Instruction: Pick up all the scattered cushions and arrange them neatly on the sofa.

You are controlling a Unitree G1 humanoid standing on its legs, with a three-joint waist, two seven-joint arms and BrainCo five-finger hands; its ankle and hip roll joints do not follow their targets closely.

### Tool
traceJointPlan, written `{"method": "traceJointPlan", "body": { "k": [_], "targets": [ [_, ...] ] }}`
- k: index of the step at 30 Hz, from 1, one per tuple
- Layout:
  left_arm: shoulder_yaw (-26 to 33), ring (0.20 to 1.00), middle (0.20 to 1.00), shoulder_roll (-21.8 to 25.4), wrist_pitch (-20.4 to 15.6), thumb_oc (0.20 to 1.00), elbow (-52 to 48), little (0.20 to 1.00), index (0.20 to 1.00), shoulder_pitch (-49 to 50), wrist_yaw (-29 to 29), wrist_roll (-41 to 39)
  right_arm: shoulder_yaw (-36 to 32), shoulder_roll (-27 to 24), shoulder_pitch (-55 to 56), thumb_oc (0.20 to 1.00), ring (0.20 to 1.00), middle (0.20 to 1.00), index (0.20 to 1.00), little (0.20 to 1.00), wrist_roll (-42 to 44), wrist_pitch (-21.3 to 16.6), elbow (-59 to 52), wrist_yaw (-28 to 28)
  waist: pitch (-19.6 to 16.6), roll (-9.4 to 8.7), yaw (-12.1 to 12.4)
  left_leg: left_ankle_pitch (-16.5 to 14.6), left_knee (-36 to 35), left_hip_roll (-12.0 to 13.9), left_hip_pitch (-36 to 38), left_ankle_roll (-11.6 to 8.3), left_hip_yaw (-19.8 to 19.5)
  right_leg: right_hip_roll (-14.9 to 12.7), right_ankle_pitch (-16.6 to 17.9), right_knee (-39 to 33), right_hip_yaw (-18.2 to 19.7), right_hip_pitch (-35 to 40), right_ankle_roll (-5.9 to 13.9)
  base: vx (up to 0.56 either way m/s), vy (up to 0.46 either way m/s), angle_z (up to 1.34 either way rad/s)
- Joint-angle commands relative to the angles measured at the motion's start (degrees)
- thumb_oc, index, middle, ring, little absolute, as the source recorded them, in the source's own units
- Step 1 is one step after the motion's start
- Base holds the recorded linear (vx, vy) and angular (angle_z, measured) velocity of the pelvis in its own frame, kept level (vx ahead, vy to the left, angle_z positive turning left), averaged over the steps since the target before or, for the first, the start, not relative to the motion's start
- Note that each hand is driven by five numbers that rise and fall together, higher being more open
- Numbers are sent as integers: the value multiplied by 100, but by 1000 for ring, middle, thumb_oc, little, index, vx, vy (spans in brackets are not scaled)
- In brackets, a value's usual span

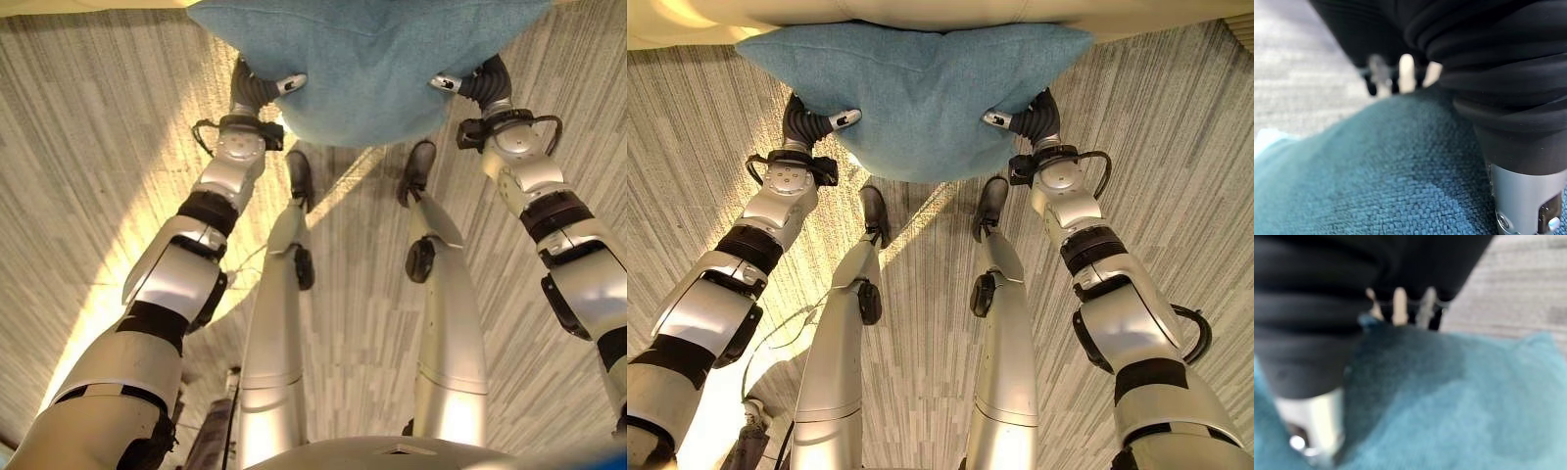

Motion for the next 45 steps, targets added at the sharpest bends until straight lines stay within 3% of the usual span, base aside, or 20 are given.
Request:
{"method": "traceJointPlan", "body": {
  "k": [1,3,4,5,6,11,24,25,33,38,39,45],
  "targets": [
    [-227,1000,1000,-419,-380,1000,85,1000,1000,-50,27,-63,556,1071,-572,1000,1000,1000,1000,1000,-20,-573,-231,109,-537,149,-14,-146,100,-51,-98,-152,-687,20,32,-348,41,376,851,0,0,0],
    [-261,1000,1000,-424,-391,1000,91,1000,1000,-112,69,-95,588,1216,-636,1000,1000,1000,1000,1000,-44,-593,-206,52,-528,165,-1,-146,123,-44,-120,-148,-696,24,30,-350,39,375,854,0,0,0],
    [-262,1000,1000,-422,-404,1000,85,1000,1000,-135,90,-111,592,1289,-654,727,727,727,727,727,-46,-602,-202,34,-528,172,5,-151,138,-38,-128,-145,-704,28,25,-343,37,375,852,0,0,0],
    [-264,576,576,-435,-404,576,95,576,576,-157,103,-135,607,1347,-661,413,413,413,413,413,-62,-607,-190,13,-524,173,6,-152,147,-31,-129,-146,-713,36,20,-338,40,374,850,0,0,0],
    [-274,200,200,-459,-416,200,105,200,200,-171,119,-142,613,1407,-679,200,200,200,200,200,-78,-621,-190,-7,-529,180,9,-156,151,-29,-134,-144,-710,43,13,-342,38,374,846,0,0,0],
    [-238,200,200,-580,-473,200,-33,200,200,-140,207,-209,595,1600,-598,200,200,200,200,200,-198,-642,-187,-88,-555,190,0,-188,228,-25,-137,-126,-724,67,-17,-302,48,372,832,0,0,0],
    [-41,200,200,-533,-613,200,-419,200,200,94,255,-250,408,1481,-384,200,200,200,200,200,-517,-663,-315,-173,-770,175,-31,-203,196,-13,-83,-139,-714,98,-55,-231,59,377,814,-7,-4,0],
    [222,200,200,-589,-801,200,-1190,200,200,653,236,-85,77,1370,44,200,200,200,200,200,-787,-754,-696,-208,-887,138,-44,-195,-100,-27,486,-205,-664,144,-114,-311,-43,905,794,-104,-55,-1],
    [854,200,200,-857,-1083,200,-2572,200,200,2119,144,-121,-537,1287,1248,200,200,200,200,200,-1280,-778,-1735,-196,-726,84,12,-196,-914,-62,2304,-334,-752,29,-129,-855,-357,2730,765,-44,-56,12],
    [960,200,200,-908,-1127,200,-3003,200,200,2820,-33,-85,-732,1308,1826,200,200,200,200,200,-1362,-785,-2044,-65,-632,78,65,-150,-1346,-114,3270,-378,-778,-22,-120,-1254,-498,3713,753,-54,-47,3],
    [978,200,200,-890,-1124,200,-3104,200,200,3132,-152,-45,-757,1314,2126,200,200,200,200,200,-1379,-786,-2155,34,-622,51,72,41,-1512,-165,3618,-358,-779,-57,66,-1491,-619,4099,707,-95,-38,8],
    [1025,200,200,-931,-1118,200,-3364,200,200,4106,-449,-33,-789,1326,2996,200,200,200,200,200,-1450,-727,-2427,300,-637,39,154,146,-2105,-190,5132,-396,-788,-26,75,-2167,-951,5758,734,15,-48,9]
  ]
}}
